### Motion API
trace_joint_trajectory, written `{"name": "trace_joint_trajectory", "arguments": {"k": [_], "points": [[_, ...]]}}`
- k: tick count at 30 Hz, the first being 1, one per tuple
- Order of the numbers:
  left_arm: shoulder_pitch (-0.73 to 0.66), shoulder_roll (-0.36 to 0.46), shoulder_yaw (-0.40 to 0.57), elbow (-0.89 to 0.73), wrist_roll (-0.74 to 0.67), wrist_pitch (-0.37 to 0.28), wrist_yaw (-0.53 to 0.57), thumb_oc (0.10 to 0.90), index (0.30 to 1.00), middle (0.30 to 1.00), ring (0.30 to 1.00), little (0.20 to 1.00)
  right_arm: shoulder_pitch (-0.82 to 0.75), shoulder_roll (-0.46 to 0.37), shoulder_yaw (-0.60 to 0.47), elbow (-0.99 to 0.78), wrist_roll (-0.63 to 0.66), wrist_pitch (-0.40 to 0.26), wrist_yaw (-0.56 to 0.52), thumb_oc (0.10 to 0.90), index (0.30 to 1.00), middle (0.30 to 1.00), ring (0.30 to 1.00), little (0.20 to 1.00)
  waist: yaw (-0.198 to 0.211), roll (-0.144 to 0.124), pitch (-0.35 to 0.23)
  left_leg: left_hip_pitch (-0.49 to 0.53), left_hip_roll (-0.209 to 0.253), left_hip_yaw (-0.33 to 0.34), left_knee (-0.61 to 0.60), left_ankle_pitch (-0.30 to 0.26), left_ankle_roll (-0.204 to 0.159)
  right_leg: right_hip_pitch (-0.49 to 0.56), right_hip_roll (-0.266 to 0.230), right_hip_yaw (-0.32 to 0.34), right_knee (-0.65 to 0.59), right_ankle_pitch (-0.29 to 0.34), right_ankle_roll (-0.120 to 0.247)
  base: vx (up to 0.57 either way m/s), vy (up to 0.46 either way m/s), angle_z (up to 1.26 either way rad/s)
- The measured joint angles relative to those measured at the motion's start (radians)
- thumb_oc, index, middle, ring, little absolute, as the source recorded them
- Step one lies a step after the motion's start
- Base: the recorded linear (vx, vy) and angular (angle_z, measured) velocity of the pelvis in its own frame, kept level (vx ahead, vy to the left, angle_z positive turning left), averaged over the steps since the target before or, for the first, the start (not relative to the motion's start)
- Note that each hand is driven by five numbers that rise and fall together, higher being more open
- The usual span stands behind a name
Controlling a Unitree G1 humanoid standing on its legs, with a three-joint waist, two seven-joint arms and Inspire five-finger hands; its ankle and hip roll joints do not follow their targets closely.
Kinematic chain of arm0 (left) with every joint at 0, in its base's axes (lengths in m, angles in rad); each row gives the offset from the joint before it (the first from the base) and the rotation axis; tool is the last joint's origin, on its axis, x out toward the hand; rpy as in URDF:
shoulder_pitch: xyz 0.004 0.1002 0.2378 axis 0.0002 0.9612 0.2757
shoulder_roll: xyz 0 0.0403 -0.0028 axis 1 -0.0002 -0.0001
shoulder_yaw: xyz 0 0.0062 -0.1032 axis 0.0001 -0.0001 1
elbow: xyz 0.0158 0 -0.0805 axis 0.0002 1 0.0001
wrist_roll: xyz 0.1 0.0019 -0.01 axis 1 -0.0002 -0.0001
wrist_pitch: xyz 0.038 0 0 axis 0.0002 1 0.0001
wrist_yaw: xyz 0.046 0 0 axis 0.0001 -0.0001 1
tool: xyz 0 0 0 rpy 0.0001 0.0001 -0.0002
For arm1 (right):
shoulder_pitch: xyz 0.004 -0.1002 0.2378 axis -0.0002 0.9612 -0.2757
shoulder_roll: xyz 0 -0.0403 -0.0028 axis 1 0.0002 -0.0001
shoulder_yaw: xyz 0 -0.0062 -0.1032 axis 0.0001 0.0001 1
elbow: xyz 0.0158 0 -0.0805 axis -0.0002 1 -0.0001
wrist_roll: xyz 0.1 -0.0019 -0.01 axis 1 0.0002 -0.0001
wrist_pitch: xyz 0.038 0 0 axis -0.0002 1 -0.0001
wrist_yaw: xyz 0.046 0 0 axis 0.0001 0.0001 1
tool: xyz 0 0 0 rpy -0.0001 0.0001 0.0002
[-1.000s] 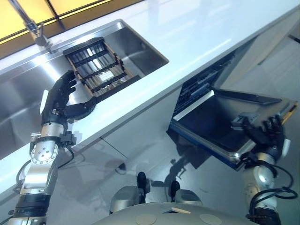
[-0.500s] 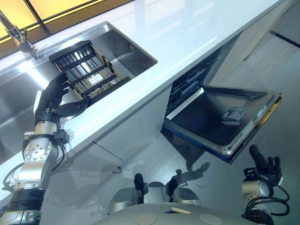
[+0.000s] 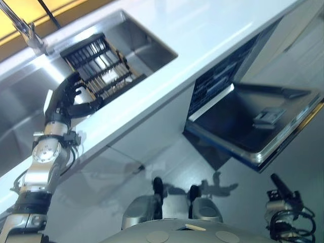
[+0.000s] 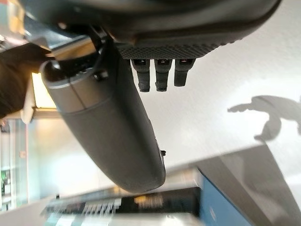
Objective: Pick up plates and place into dishwasher.
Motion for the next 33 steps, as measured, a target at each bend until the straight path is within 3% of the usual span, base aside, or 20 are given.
{"name": "trace_joint_trajectory", "arguments": {"k": [1, 4, 7, 13, 19, 26, 29, 33], "points": [[-0.031, 0.007, 0.0, 0.0, -0.001, -0.014, 0.011, 0.8, 0.9, 0.9, 0.9, 0.9, -0.028, 0.0, 0.0, -0.001, 0.001, -0.023, -0.028, 0.8, 0.9, 0.9, 0.9, 0.9, 0.006, -0.002, 0.025, -0.025, 0.004, 0.0, 0.02, -0.011, -0.014, -0.038, -0.002, 0.001, 0.052, -0.026, -0.01, -0.08, -0.025, 0.03], [-0.113, 0.044, 0.002, 0.0, 0.001, -0.042, 0.036, 0.8, 0.9, 0.9, 0.9, 0.9, -0.08, -0.002, -0.019, -0.003, 0.014, -0.082, -0.084, 0.8, 0.9, 0.9, 0.9, 0.9, 0.02, -0.013, 0.095, -0.093, 0.009, 0.014, 0.109, -0.033, 0.002, -0.143, -0.022, 0.006, 0.221, -0.097, -0.024, -0.02, 0.006, 0.07], [-0.131, 0.065, 0.008, -0.002, 0.002, -0.05, 0.055, 0.8, 0.9, 0.9, 0.9, 0.9, -0.083, -0.006, -0.06, -0.002, 0.063, -0.112, -0.102, 0.8, 0.9, 0.9, 0.9, 0.9, 0.02, -0.014, 0.13, -0.125, 0.014, 0.03, 0.18, -0.061, 0.0, -0.181, -0.03, 0.01, 0.304, -0.135, -0.033, -0.02, 0.036, 0.02], [-0.144, 0.088, 0.034, -0.013, 0.004, -0.067, 0.079, 0.8, 0.9, 0.9, 0.9, 0.9, -0.064, -0.011, -0.086, 0.0, 0.165, -0.131, -0.051, 0.8, 0.9, 0.9, 0.9, 0.9, 0.015, -0.013, 0.138, -0.239, 0.016, 0.042, 0.369, -0.142, -0.008, -0.294, -0.038, 0.036, 0.484, -0.208, -0.044, -0.03, 0.056, -0.05], [-0.187, 0.091, 0.065, -0.021, 0.005, -0.072, 0.082, 0.8, 0.9, 0.9, 0.9, 0.9, -0.071, -0.022, -0.08, -0.026, 0.283, -0.132, 0.112, 0.8, 0.9, 0.9, 0.9, 0.9, 0.014, -0.006, 0.147, -0.342, 0.014, 0.058, 0.523, -0.208, -0.008, -0.409, -0.057, 0.066, 0.651, -0.276, -0.053, -0.02, 0.054, -0.05], [-0.227, 0.092, 0.092, -0.02, 0.005, -0.09, 0.085, 0.8, 0.9, 0.9, 0.9, 0.9, -0.121, -0.024, -0.054, -0.111, 0.46, -0.138, 0.458, 0.8, 0.9, 0.9, 0.9, 0.9, 0.009, 0.005, 0.156, -0.423, 0.016, 0.07, 0.622, -0.232, -0.013, -0.508, -0.059, 0.095, 0.76, -0.303, -0.061, -0.01, 0.043, -0.07], [-0.242, 0.092, 0.092, -0.018, 0.004, -0.09, 0.078, 0.8, 0.9, 0.9, 0.9, 0.9, -0.168, -0.025, -0.029, -0.113, 0.525, -0.108, 0.628, 0.8, 0.9, 0.9, 0.9, 0.9, 0.008, 0.007, 0.156, -0.444, 0.017, 0.067, 0.649, -0.236, -0.017, -0.535, -0.059, 0.1, 0.789, -0.307, -0.066, 0.0, 0.028, -0.08], [-0.266, 0.092, 0.089, -0.011, 0.001, -0.09, 0.071, 0.8, 0.9, 0.9, 0.9, 0.9, -0.208, -0.037, -0.007, -0.125, 0.507, -0.059, 0.689, 0.8, 0.9, 0.9, 0.9, 0.9, 0.011, 0.009, 0.156, -0.464, 0.016, 0.06, 0.676, -0.241, -0.023, -0.558, -0.061, 0.097, 0.816, -0.31, -0.071, -0.01, 0.009, -0.08]]}}
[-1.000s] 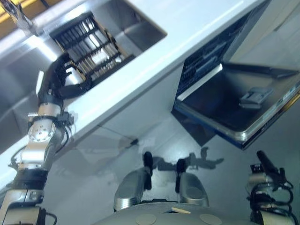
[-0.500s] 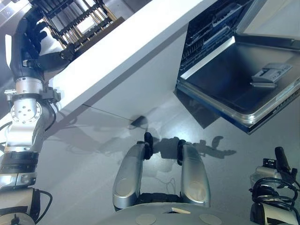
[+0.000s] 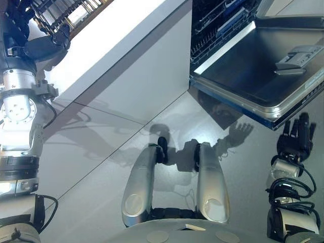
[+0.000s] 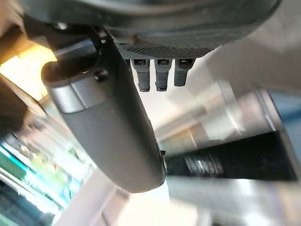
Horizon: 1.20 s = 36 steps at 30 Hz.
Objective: Pick up plates and place into dishwasher.
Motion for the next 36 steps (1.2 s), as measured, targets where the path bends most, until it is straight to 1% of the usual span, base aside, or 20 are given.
{"name": "trace_joint_trajectory", "arguments": {"k": [2, 5, 9, 11, 15, 20, 24, 28, 30, 33, 36], "points": [[-0.01, 0.002, 0.003, 0.001, 0.0, -0.001, -0.009, 0.8, 0.9, 0.9, 0.9, 0.9, 0.003, -0.021, 0.011, 0.0, -0.019, 0.02, 0.001, 0.8, 0.9, 0.9, 0.9, 0.9, 0.0, 0.0, 0.0, -0.01, -0.001, -0.005, 0.005, 0.0, 0.0, -0.01, -0.002, -0.004, 0.004, 0.0, 0.0, 0.0, -0.006, -0.03], [-0.022, 0.014, 0.0, 0.01, 0.0, -0.001, -0.027, 0.8, 0.9, 0.9, 0.9, 0.9, 0.003, -0.06, 0.021, 0.0, -0.095, 0.072, -0.009, 0.8, 0.9, 0.9, 0.9, 0.9, -0.002, 0.001, 0.0, -0.023, -0.001, -0.016, 0.027, -0.007, -0.006, -0.017, -0.007, -0.016, 0.018, 0.0, -0.002, 0.02, 0.001, -0.06], [-0.033, 0.016, -0.008, 0.016, 0.0, 0.002, -0.039, 0.8, 0.9, 0.9, 0.9, 0.9, 0.003, -0.114, 0.041, 0.0, -0.191, 0.135, -0.05, 0.8, 0.9, 0.9, 0.9, 0.9, -0.002, 0.0, 0.0, -0.026, -0.001, -0.028, 0.034, -0.009, -0.009, -0.015, -0.009, -0.028, 0.017, 0.0, -0.002, 0.04, 0.023, -0.02], [-0.047, 0.021, -0.016, 0.022, 0.0, 0.002, -0.047, 0.8, 0.9, 0.9, 0.9, 0.9, -0.008, -0.154, 0.062, 0.0, -0.242, 0.197, -0.107, 0.8, 0.9, 0.9, 0.9, 0.9, -0.002, 0.001, 0.0, -0.03, -0.002, -0.036, 0.032, -0.008, -0.01, -0.014, -0.009, -0.036, 0.012, 0.0, -0.003, 0.02, 0.049, 0.05], [-0.064, 0.037, -0.036, 0.012, -0.004, 0.001, -0.054, 0.8, 0.9, 0.9, 0.9, 0.9, -0.008, -0.19, 0.079, 0.0, -0.247, 0.239, -0.146, 0.8, 0.9, 0.9, 0.9, 0.9, 0.003, 0.001, 0.0, -0.037, -0.003, -0.058, 0.017, -0.001, -0.017, -0.007, -0.007, -0.059, -0.01, 0.002, -0.006, 0.01, 0.053, 0.09], [-0.066, 0.052, -0.046, -0.005, -0.011, 0.001, -0.05, 0.8, 0.9, 0.9, 0.9, 0.9, -0.007, -0.211, 0.095, 0.0, -0.246, 0.265, -0.153, 0.8, 0.9, 0.9, 0.9, 0.9, 0.004, 0.0, 0.0, -0.039, -0.006, -0.082, 0.008, 0.005, -0.021, 0.004, -0.007, -0.085, -0.03, 0.006, -0.013, 0.01, 0.056, 0.05], [-0.064, 0.053, -0.044, -0.01, -0.011, 0.0, -0.05, 0.8, 0.9, 0.9, 0.9, 0.9, -0.007, -0.213, 0.103, -0.005, -0.231, 0.263, -0.151, 0.8, 0.9, 0.9, 0.9, 0.9, 0.013, 0.0, 0.0, -0.041, -0.007, -0.091, -0.001, 0.012, -0.021, 0.006, -0.008, -0.099, -0.042, 0.007, -0.013, 0.01, 0.071, -0.05], [-0.049, 0.053, -0.034, -0.009, -0.009, -0.008, -0.05, 0.8, 0.9, 0.9, 0.9, 0.9, -0.007, -0.211, 0.139, -0.025, -0.174, 0.25, -0.15, 0.8, 0.9, 0.9, 0.9, 0.9, 0.027, 0.001, 0.0, -0.039, -0.006, -0.109, -0.001, 0.009, -0.024, 0.016, -0.012, -0.127, -0.06, 0.013, -0.011, 0.02, 0.056, -0.16], [-0.049, 0.054, -0.032, -0.004, -0.01, -0.013, -0.051, 0.8, 0.9, 0.9, 0.9, 0.9, -0.006, -0.203, 0.143, -0.036, -0.155, 0.245, -0.15, 0.8, 0.9, 0.9, 0.9, 0.9, 0.027, 0.001, 0.0, -0.036, -0.006, -0.116, -0.003, 0.008, -0.028, 0.022, -0.01, -0.134, -0.065, 0.013, -0.011, 0.02, 0.048, -0.05], [-0.05, 0.056, -0.032, 0.016, -0.01, -0.017, -0.054, 0.8, 0.9, 0.9, 0.9, 0.9, 0.0, -0.194, 0.172, -0.074, -0.151, 0.224, -0.149, 0.8, 0.9, 0.9, 0.9, 0.9, 0.026, 0.001, 0.001, -0.021, -0.002, -0.127, -0.009, 0.008, -0.037, 0.04, -0.01, -0.149, -0.078, 0.015, -0.012, 0.03, 0.058, -0.08], [-0.046, 0.055, -0.033, 0.053, -0.014, -0.015, -0.054, 0.8, 0.9, 0.9, 0.9, 0.9, 0.001, -0.181, 0.183, -0.12, -0.152, 0.218, -0.14, 0.8, 0.9, 0.9, 0.9, 0.9, 0.028, 0.001, 0.001, 0.002, -0.001, -0.135, -0.035, 0.015, -0.041, 0.056, -0.009, -0.158, -0.101, 0.018, -0.007, 0.05, 0.05, -0.18]]}}
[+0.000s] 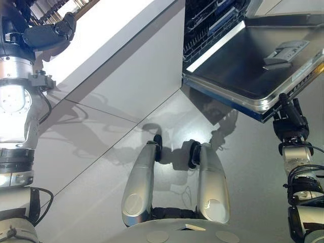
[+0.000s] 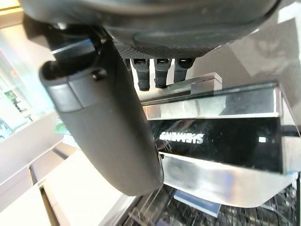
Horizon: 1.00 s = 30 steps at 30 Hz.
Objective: Pick up plates and place into dishwasher.
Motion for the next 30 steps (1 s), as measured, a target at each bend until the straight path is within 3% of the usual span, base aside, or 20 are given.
{"name": "trace_joint_trajectory", "arguments": {"k": [12, 15, 18, 21, 30], "points": [[0.003, -0.018, -0.012, 0.064, -0.009, 0.019, -0.004, 0.8, 0.9, 0.9, 0.9, 0.9, -0.027, 0.04, 0.072, -0.303, -0.058, 0.003, 0.084, 0.8, 0.9, 0.9, 0.9, 0.9, 0.009, -0.003, 0.003, 0.087, 0.001, -0.048, -0.118, 0.029, -0.008, 0.088, 0.005, -0.062, -0.123, 0.037, 0.037, 0.06, 0.037, -0.1], [0.005, -0.027, -0.025, 0.05, -0.008, 0.019, -0.017, 0.8, 0.9, 0.9, 0.9, 0.9, -0.113, 0.036, 0.136, -0.351, -0.12, 0.055, 0.14, 0.8, 0.9, 0.9, 0.9, 0.9, 0.014, -0.003, 0.003, 0.097, -0.004, -0.005, -0.048, 0.0, 0.022, 0.121, -0.035, -0.115, -0.113, 0.073, 0.02, 0.05, 0.035, 0.13], [-0.016, -0.029, -0.037, 0.034, -0.008, 0.018, -0.023, 0.8, 0.9, 0.9, 0.9, 0.9, -0.185, 0.037, 0.229, -0.424, -0.163, 0.113, 0.218, 0.8, 0.9, 0.9, 0.9, 0.9, 0.029, -0.004, 0.004, 0.096, -0.01, -0.015, -0.073, -0.001, 0.024, 0.124, 0.003, -0.07, -0.128, 0.074, 0.021, 0.04, 0.004, 0.2], [-0.058, -0.043, -0.074, 0.006, -0.007, 0.019, -0.038, 0.8, 0.9, 0.9, 0.9, 0.9, -0.275, 0.062, 0.351, -0.447, -0.205, 0.164, 0.258, 0.8, 0.9, 0.9, 0.9, 0.9, 0.048, -0.005, 0.004, 0.093, -0.018, -0.019, -0.074, 0.003, 0.025, 0.147, -0.014, -0.104, -0.124, 0.061, -0.007, 0.03, -0.027, 0.6], [-0.119, 0.002, -0.078, 0.028, -0.004, 0.019, -0.039, 0.8, 0.9, 0.9, 0.9, 0.9, -0.259, 0.089, 0.309, -0.388, -0.21, 0.115, 0.141, 0.8, 0.9, 0.9, 0.9, 0.9, 0.075, -0.021, 0.014, 0.079, -0.036, -0.023, -0.078, 0.017, 0.049, 0.164, 0.0, -0.056, -0.129, 0.045, 0.008, 0.01, -0.005, 0.27]]}}
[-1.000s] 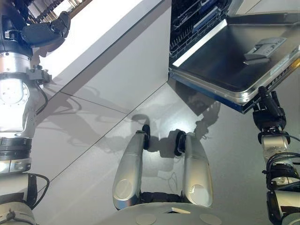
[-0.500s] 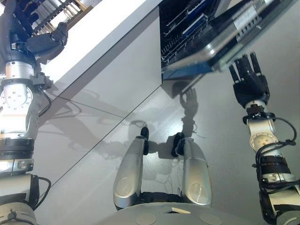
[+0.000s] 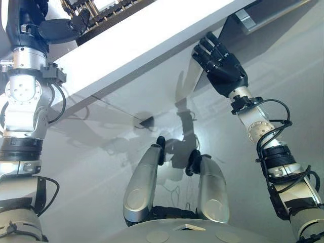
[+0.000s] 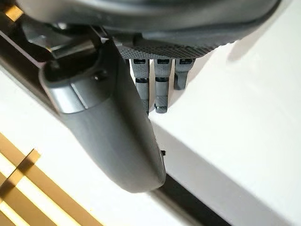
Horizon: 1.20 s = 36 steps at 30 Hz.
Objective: Pick up plates and place into dishwasher.
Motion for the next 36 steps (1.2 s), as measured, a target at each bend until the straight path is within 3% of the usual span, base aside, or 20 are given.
{"name": "trace_joint_trajectory", "arguments": {"k": [6, 10, 16, 21, 25, 27, 32, 36], "points": [[0.02, -0.002, 0.003, -0.014, 0.0, -0.001, 0.0, 0.8, 0.9, 0.9, 0.9, 0.9, 0.013, 0.035, -0.014, -0.005, -0.058, -0.05, -0.064, 0.8, 0.9, 0.9, 0.9, 0.9, 0.001, -0.007, 0.002, 0.008, 0.003, 0.0, -0.013, 0.007, -0.004, 0.013, -0.001, -0.009, -0.016, 0.001, 0.005, -0.02, 0.012, 0.08], [0.062, -0.003, 0.03, -0.053, 0.001, -0.002, 0.0, 0.8, 0.9, 0.9, 0.9, 0.9, 0.062, 0.047, -0.055, -0.033, -0.181, -0.088, -0.075, 0.8, 0.9, 0.9, 0.9, 0.9, 0.0, -0.017, 0.005, 0.024, 0.003, 0.01, -0.016, 0.006, 0.001, 0.029, -0.001, 0.0, -0.023, 0.006, 0.012, -0.01, 0.003, 0.0], [0.234, -0.064, 0.09, -0.139, 0.024, -0.018, 0.009, 0.8, 0.9, 0.9, 0.9, 0.9, 0.319, 0.064, -0.136, -0.073, -0.401, -0.141, -0.066, 0.8, 0.9, 0.9, 0.9, 0.9, -0.015, -0.033, 0.006, 0.142, -0.002, 0.043, -0.114, 0.015, 0.027, 0.133, 0.002, 0.046, -0.122, 0.029, 0.049, -0.02, -0.003, -0.07], [0.356, -0.106, 0.15, -0.188, 0.07, -0.025, 0.012, 0.8, 0.9, 0.9, 0.9, 0.9, 0.538, 0.113, -0.174, 0.004, -0.502, -0.141, -0.009, 0.8, 0.9, 0.9, 0.9, 0.9, -0.044, -0.058, -0.003, 0.24, -0.014, 0.059, -0.22, 0.035, 0.039, 0.217, 0.003, 0.072, -0.22, 0.054, 0.071, -0.02, -0.025, -0.07], [0.411, -0.133, 0.162, -0.175, 0.093, -0.015, 0.015, 0.8, 0.9, 0.9, 0.9, 0.9, 0.621, 0.191, -0.177, 0.197, -0.588, -0.137, 0.017, 0.8, 0.9, 0.9, 0.9, 0.9, -0.053, -0.098, -0.067, 0.323, -0.015, 0.072, -0.356, 0.08, 0.04, 0.276, 0.014, 0.089, -0.322, 0.088, 0.076, 0.0, -0.054, -0.13], [0.432, -0.154, 0.144, -0.151, 0.111, 0.01, 0.014, 0.8, 0.9, 0.9, 0.9, 0.9, 0.652, 0.221, -0.168, 0.291, -0.63, -0.136, 0.026, 0.8, 0.9, 0.9, 0.9, 0.9, -0.07, -0.118, -0.139, 0.37, -0.012, 0.074, -0.436, 0.114, 0.043, 0.317, 0.027, 0.094, -0.404, 0.115, 0.077, 0.02, -0.078, -0.07], [0.442, -0.175, 0.07, -0.089, 0.129, 0.082, 0.013, 0.8, 0.9, 0.9, 0.9, 0.9, 0.662, 0.253, -0.148, 0.399, -0.691, -0.138, 0.024, 0.8, 0.9, 0.9, 0.9, 0.9, -0.097, -0.124, -0.245, 0.458, -0.005, 0.078, -0.56, 0.15, 0.035, 0.4, 0.047, 0.094, -0.534, 0.156, 0.079, -0.02, -0.063, -0.06], [0.445, -0.199, 0.028, -0.077, 0.127, 0.107, 0.012, 0.8, 0.9, 0.9, 0.9, 0.9, 0.624, 0.244, -0.068, 0.509, -0.906, -0.155, 0.015, 0.8, 0.9, 0.9, 0.9, 0.9, -0.104, -0.119, -0.292, 0.504, 0.003, 0.081, -0.636, 0.182, 0.029, 0.443, 0.064, 0.091, -0.603, 0.182, 0.074, -0.07, -0.058, -0.02]]}}
